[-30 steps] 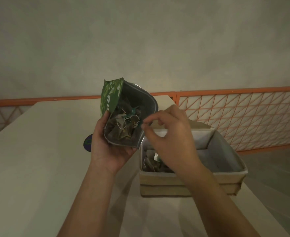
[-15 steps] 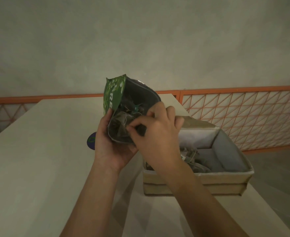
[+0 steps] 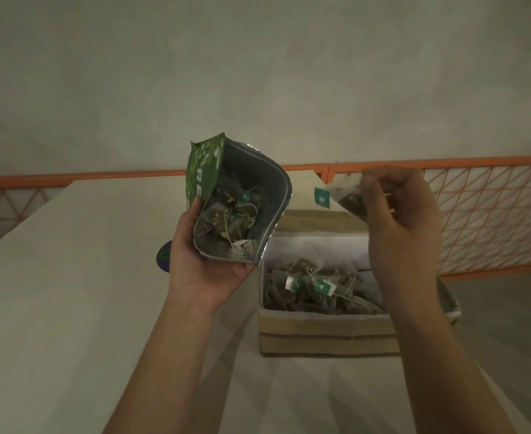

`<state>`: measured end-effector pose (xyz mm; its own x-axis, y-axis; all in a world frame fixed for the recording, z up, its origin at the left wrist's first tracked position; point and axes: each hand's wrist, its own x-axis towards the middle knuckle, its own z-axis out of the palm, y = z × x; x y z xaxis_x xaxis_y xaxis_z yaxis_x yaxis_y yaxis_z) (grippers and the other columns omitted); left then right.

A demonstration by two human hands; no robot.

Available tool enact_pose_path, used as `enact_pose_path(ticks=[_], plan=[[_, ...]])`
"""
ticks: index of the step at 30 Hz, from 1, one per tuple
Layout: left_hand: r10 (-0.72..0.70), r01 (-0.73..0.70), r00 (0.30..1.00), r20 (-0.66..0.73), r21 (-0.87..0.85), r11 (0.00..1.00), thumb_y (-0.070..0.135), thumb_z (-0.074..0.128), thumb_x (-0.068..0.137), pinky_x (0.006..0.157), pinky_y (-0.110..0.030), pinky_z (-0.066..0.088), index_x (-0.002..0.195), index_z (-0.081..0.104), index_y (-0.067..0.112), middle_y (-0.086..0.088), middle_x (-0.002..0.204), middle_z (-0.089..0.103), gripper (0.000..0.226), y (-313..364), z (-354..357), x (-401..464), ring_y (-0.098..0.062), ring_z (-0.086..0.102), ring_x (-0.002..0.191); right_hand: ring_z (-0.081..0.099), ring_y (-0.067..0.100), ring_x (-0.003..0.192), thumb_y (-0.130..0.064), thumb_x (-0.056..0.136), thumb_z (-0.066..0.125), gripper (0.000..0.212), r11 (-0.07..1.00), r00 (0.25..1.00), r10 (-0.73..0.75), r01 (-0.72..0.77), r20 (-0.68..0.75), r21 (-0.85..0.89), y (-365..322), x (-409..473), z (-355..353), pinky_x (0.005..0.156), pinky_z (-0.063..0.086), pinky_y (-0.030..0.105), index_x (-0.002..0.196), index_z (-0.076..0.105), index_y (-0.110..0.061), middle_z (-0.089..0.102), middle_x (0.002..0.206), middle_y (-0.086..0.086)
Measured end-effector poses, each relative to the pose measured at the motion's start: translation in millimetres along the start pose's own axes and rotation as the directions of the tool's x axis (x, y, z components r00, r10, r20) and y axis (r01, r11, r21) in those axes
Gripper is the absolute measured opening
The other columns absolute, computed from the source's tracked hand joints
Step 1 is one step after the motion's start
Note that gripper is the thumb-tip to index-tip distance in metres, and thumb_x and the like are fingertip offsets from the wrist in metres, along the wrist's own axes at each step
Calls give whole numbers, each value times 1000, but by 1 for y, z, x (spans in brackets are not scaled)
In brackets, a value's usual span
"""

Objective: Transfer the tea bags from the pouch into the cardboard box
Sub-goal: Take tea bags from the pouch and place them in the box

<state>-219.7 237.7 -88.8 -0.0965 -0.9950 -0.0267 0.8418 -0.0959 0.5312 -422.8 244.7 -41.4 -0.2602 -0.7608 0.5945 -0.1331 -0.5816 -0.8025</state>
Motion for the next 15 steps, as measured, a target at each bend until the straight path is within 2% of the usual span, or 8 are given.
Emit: enact_pose_path(ticks=[2,5,7,9,11,13,15], plan=[[2,-2,1000,-7,-3,1000,58,52,92,83,-36,57,122,73,18,-11,132,67,54,0,0,-1,-30,71,102,66,15,83,-18,94,59,5,989,995,59,-48,82,-138,7,-3,-8,71,58,29,96,63,-21,67,90,-3],[-7,7,1000,-2,-17,1000,58,51,92,81,-36,59,125,71,18,-11,132,67,55,0,2,-1,-30,71,103,62,-1,73,-25,89,65,2,917,942,214,-102,260,-386,21,-9,-12,58,49,12,88,65,-26,66,83,-12],[-6,6,1000,2,-26,1000,57,51,93,79,-36,60,123,73,18,-12,131,68,54,0,2,-1,-31,71,101,58,-4,78,-33,86,68,5,888,934,236,-95,269,-450,25,-14,-8,58,43,9,86,65,-29,63,85,-17],[-8,8,1000,7,-18,1000,58,50,93,80,-37,60,128,70,19,-12,133,67,56,0,3,-2,-31,70,104,53,-4,82,-32,86,68,5,901,965,118,-4,236,-433,22,-17,2,63,39,8,88,64,-31,57,92,-18],[-12,12,1000,10,-1,1000,59,49,93,78,-36,61,133,65,19,-11,133,66,59,1,3,-2,-30,70,104,50,-4,80,-25,85,69,6,927,968,-29,119,248,-356,13,-18,16,66,38,6,89,65,-29,54,89,-14],[-17,17,1000,5,10,1000,60,48,93,79,-35,60,134,64,18,-11,132,67,61,1,3,-2,-28,70,102,48,-3,73,-25,85,69,6,903,932,-144,261,332,-342,2,-18,34,65,38,7,90,70,-26,55,83,-13],[-14,14,1000,-8,9,1000,59,48,94,86,-35,55,132,66,16,-10,130,67,59,2,3,-2,-26,68,106,49,-1,70,-26,86,69,8,823,873,-243,416,422,-386,-3,-17,55,66,39,12,92,74,-24,59,78,-11]])
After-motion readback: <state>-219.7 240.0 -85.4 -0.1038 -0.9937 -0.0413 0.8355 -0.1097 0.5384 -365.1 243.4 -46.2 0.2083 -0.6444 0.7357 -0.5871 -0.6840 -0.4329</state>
